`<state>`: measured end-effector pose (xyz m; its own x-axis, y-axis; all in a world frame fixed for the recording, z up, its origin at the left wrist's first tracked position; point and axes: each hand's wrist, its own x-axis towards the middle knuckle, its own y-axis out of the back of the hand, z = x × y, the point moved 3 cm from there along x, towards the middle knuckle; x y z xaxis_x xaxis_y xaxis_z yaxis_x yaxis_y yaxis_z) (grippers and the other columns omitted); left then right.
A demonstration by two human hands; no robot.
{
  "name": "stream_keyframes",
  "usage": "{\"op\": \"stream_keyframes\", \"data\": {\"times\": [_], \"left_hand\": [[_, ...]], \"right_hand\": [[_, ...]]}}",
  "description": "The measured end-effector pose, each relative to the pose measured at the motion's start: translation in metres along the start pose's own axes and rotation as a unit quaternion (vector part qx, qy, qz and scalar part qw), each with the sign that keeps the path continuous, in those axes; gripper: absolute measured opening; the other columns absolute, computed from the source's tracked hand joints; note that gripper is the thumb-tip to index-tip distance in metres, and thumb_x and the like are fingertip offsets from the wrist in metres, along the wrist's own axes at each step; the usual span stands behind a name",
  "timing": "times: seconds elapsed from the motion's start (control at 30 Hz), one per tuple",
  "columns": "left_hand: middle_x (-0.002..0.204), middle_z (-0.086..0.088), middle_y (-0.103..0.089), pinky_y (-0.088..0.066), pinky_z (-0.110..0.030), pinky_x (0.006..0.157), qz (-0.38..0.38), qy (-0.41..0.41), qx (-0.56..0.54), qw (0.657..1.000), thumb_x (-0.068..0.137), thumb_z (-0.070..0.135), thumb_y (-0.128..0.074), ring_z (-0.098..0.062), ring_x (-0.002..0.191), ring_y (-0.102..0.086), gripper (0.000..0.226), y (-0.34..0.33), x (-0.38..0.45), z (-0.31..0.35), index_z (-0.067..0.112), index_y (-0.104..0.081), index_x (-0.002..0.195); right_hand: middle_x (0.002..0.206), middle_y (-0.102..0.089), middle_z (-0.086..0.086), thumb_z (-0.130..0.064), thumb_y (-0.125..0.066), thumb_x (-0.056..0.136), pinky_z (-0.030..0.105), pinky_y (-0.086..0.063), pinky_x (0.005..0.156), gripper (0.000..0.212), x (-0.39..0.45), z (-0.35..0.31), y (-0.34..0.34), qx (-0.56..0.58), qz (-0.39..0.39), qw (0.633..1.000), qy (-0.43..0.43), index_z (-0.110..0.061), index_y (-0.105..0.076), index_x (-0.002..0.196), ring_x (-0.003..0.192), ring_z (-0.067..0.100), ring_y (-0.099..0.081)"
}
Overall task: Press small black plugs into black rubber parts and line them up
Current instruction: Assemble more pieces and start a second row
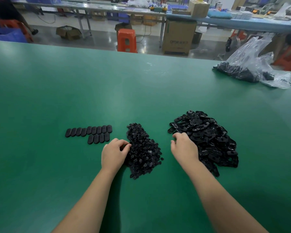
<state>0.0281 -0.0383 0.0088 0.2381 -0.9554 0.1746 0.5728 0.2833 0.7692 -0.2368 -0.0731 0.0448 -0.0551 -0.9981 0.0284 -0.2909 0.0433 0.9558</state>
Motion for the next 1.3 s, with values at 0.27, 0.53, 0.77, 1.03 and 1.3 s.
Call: {"op": "stream_keyframes", "data": {"times": [0.27, 0.53, 0.77, 1.03, 1.3], "left_hand": [[0.075, 0.015, -0.056, -0.036, -0.030, 0.063, -0.004, 0.008, -0.007, 1.000, 0.092, 0.035, -0.068, -0.005, 0.067, -0.052, 0.009, 0.000, 0.001, -0.001, 0.032, -0.074, 0.086], [0.080, 0.016, -0.058, -0.047, -0.032, 0.070, -0.001, 0.000, -0.019, 1.000, 0.094, 0.041, -0.063, -0.011, 0.076, -0.058, 0.013, -0.001, 0.002, -0.003, 0.034, -0.074, 0.097], [0.077, 0.016, -0.054, -0.035, -0.028, 0.061, -0.006, 0.004, 0.006, 1.000, 0.091, 0.041, -0.068, -0.016, 0.075, -0.057, 0.012, -0.002, 0.003, -0.001, 0.037, -0.077, 0.096], [0.078, 0.016, -0.057, -0.038, -0.030, 0.066, -0.001, 0.011, -0.014, 1.000, 0.093, 0.036, -0.067, -0.011, 0.074, -0.056, 0.011, -0.001, 0.002, 0.000, 0.032, -0.076, 0.088], [0.086, 0.015, -0.061, -0.042, -0.029, 0.067, 0.006, 0.012, -0.028, 1.000, 0.096, 0.030, -0.064, -0.010, 0.080, -0.057, 0.012, 0.000, 0.003, -0.002, 0.028, -0.076, 0.096]], "right_hand": [[0.120, -0.052, 0.007, -0.039, -0.051, 0.104, 0.029, -0.040, 0.063, 0.032, 0.017, 0.016, 0.006, -0.145, -0.011, 0.989, 0.002, -0.013, -0.053, 0.122, 0.095, 0.023, -0.064], [0.120, -0.054, 0.006, -0.038, -0.057, 0.102, 0.031, -0.044, 0.070, 0.029, 0.023, 0.025, 0.009, -0.119, -0.007, 0.993, 0.002, -0.015, -0.060, 0.120, 0.101, 0.026, -0.064], [0.110, -0.055, 0.004, -0.033, -0.057, 0.102, 0.030, -0.042, 0.066, 0.019, 0.023, 0.027, 0.013, -0.142, -0.007, 0.989, 0.026, -0.018, -0.066, 0.109, 0.092, 0.025, -0.063], [0.108, -0.056, 0.002, -0.027, -0.051, 0.103, 0.028, -0.039, 0.059, 0.019, 0.020, 0.031, 0.015, -0.154, 0.011, 0.986, 0.067, -0.016, -0.066, 0.108, 0.088, 0.022, -0.063], [0.087, -0.066, -0.002, -0.026, -0.053, 0.102, 0.030, -0.044, 0.058, 0.016, 0.026, 0.030, 0.035, 0.043, 0.075, 0.996, 0.028, -0.016, -0.064, 0.102, 0.075, 0.020, -0.063]]}}
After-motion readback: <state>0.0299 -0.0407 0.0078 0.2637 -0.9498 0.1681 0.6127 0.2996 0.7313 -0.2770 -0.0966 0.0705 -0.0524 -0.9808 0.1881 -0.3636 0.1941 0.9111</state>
